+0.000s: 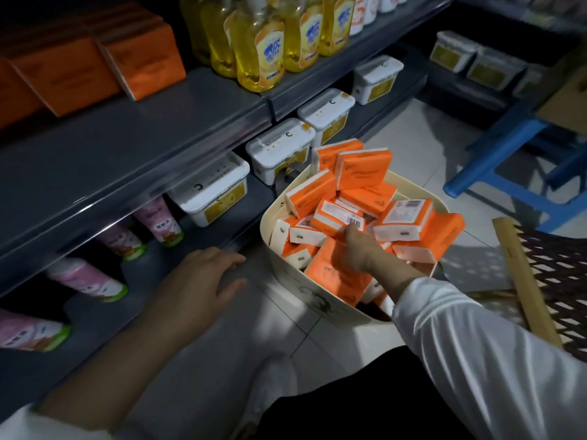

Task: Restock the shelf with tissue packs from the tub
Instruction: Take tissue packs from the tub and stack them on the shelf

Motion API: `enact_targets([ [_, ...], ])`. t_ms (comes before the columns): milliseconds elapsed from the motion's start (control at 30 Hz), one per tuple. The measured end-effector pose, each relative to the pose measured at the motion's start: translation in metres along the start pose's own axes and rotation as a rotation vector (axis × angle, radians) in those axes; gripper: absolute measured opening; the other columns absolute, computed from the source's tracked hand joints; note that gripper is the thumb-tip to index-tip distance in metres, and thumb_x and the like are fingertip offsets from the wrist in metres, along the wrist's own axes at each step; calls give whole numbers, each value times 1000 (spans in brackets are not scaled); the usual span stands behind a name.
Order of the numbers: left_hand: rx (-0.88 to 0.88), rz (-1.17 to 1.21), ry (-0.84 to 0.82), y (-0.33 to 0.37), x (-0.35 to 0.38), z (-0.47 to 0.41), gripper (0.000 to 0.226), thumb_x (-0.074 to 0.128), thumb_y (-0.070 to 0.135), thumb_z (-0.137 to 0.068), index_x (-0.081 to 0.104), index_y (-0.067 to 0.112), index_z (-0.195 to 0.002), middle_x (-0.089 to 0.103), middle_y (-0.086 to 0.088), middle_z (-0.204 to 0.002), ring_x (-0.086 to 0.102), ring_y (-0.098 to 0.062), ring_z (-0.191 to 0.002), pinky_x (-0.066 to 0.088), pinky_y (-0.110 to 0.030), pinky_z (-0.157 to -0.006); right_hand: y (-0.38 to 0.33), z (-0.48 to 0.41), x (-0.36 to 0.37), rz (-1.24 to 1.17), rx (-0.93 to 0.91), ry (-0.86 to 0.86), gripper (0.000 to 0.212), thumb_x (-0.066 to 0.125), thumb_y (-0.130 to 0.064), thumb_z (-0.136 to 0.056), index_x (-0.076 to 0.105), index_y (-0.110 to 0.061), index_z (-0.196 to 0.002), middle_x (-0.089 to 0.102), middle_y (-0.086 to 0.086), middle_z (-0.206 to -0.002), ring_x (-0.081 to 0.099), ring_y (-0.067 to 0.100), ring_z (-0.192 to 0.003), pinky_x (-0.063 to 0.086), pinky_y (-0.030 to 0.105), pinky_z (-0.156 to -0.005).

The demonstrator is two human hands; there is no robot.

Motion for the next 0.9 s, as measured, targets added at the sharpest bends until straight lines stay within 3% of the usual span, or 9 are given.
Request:
enact_targets([
  [200, -29, 120, 23, 9, 5, -2, 48, 64, 35, -84, 51, 25, -130, 53, 16, -105, 51, -11, -107, 45, -30, -91, -16, 7, -20, 15, -60, 26, 38, 62, -23, -80, 56, -13, -116, 57, 12, -123, 55, 29, -112, 48, 36, -93],
  [267, -52, 167, 33, 10, 6, -4, 56, 64, 37, -84, 45, 25, -135, 53, 14, -114, 49, -9, -113, 41, -25, -93, -32, 15, -36, 32, -119, 93, 36, 65, -20, -78, 60, -14, -113, 59, 11, -120, 55, 29, -111, 48, 38, -93],
  [333, -66, 212, 51, 12, 7, -7, 66, 65, 38, -83, 36, 25, -141, 50, 12, -127, 43, -7, -121, 33, -20, -95, -55, 28, -55, -36, -236, 172, 33, 68, -17, -75, 60, -17, -107, 61, 10, -115, 55, 29, -109, 47, 41, -93],
  [433, -98, 339, 89, 17, 2, -9, 82, 66, 48, -78, 24, 28, -146, 40, 8, -141, 38, -9, -128, 34, -25, -101, -100, 62, -75, -267, -529, 171, 34, 72, -12, -76, 61, -15, -108, 63, 5, -109, 57, 21, -104, 46, 30, -85],
  [567, -213, 458, 270, 11, -22, -10, 62, 72, 32, -79, 42, 23, -133, 54, 10, -109, 55, -9, -95, 40, -12, -68, -146, 100, -72, -399, -808, 11, 35, 69, -12, -82, 61, -9, -116, 62, 0, -109, 56, 10, -99, 44, 20, -86],
  [633, -277, 445, 306, 3, -29, -8, 49, 73, 28, -78, 49, 20, -120, 55, 11, -96, 54, -5, -80, 37, -12, -61, -143, 90, -70, -537, -769, 9, 30, 64, -19, -87, 63, -11, -115, 63, -3, -106, 57, 5, -96, 45, 17, -84],
  [700, -317, 463, 316, -6, -29, -6, 41, 73, 28, -79, 48, 21, -111, 55, 8, -95, 52, -5, -79, 37, -12, -60, -117, 57, -70, -678, -598, 134, 31, 62, -25, -89, 63, -10, -116, 64, 1, -109, 58, 9, -99, 48, 25, -90],
  [800, -378, 491, 337, -18, -31, -3, 40, 72, 28, -79, 47, 22, -109, 53, 12, -91, 51, 0, -77, 36, -12, -60, -57, 10, -59, -440, -268, 373, 48, 66, -28, -85, 54, -8, -128, 55, 11, -131, 51, 24, -120, 39, 33, -102],
  [900, -436, 506, 335, -30, -29, -3, 43, 72, 31, -78, 49, 19, -113, 54, 7, -99, 54, -6, -83, 38, -17, -63, -16, -15, -34, -241, -120, 304, 61, 68, -27, -82, 44, -8, -135, 44, 15, -139, 42, 31, -127, 33, 37, -104],
])
Point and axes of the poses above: each hand's wrist, its own z-axis away from the middle knuckle, its own x-axis out of the palm, y = z × x, the point moved 7 cm from there along -z, towards the middle knuckle
